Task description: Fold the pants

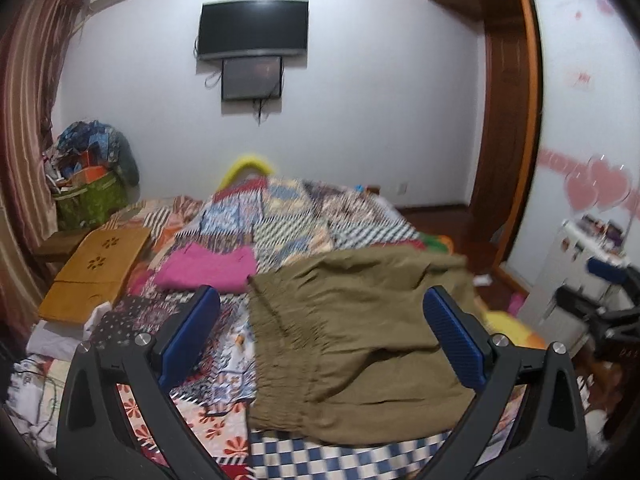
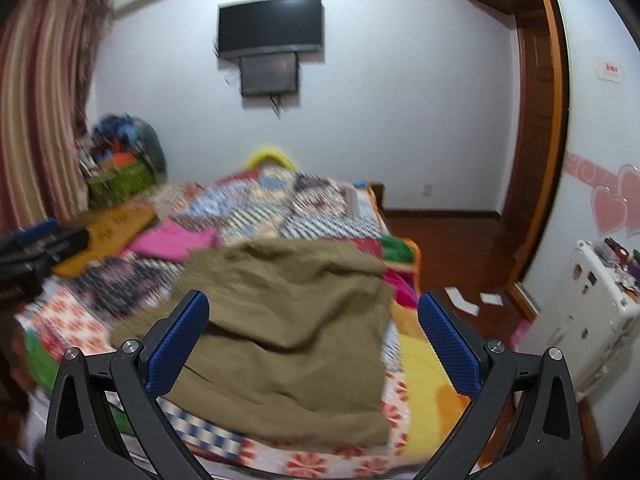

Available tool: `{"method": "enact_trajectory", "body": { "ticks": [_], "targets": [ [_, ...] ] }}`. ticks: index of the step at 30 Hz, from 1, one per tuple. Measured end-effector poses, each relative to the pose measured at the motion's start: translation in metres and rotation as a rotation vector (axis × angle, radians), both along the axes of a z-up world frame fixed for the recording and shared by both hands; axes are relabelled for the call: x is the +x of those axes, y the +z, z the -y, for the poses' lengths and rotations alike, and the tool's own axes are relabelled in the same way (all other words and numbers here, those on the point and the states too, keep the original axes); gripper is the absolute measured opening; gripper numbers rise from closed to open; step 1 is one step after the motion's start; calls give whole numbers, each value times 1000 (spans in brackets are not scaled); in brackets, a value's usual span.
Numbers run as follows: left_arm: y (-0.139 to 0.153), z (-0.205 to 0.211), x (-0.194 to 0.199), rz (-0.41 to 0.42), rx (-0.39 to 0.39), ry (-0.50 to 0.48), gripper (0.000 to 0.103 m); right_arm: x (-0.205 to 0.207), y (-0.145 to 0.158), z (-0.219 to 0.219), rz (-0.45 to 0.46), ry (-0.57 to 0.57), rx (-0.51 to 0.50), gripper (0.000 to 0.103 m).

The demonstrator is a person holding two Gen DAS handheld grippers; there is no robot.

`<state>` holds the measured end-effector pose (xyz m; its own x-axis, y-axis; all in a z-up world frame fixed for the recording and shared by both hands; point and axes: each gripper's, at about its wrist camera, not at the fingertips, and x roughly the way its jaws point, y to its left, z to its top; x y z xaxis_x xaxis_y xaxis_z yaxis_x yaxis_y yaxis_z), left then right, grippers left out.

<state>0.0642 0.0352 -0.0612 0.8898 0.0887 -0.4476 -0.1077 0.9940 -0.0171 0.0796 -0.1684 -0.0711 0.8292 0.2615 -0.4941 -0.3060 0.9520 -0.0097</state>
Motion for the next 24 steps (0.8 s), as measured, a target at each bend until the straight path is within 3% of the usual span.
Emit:
{"method": "enact_trajectory", "body": {
  "ticks": [6, 11, 16, 24],
  "targets": [
    [-46, -29, 37, -178, -48, 28, 82, 23, -33, 23, -115, -41, -59, 102],
    [-87, -42, 65, -313, -82, -3, 69, 38, -55, 34, -206, -56, -85, 93],
    [-117, -44, 74, -415, -84, -15, 66, 49, -80, 40, -306, -38, -54, 77],
    [-140, -49, 80, -492, -174, -119, 63, 72, -103, 47, -441, 21, 77, 69]
  ]
}}
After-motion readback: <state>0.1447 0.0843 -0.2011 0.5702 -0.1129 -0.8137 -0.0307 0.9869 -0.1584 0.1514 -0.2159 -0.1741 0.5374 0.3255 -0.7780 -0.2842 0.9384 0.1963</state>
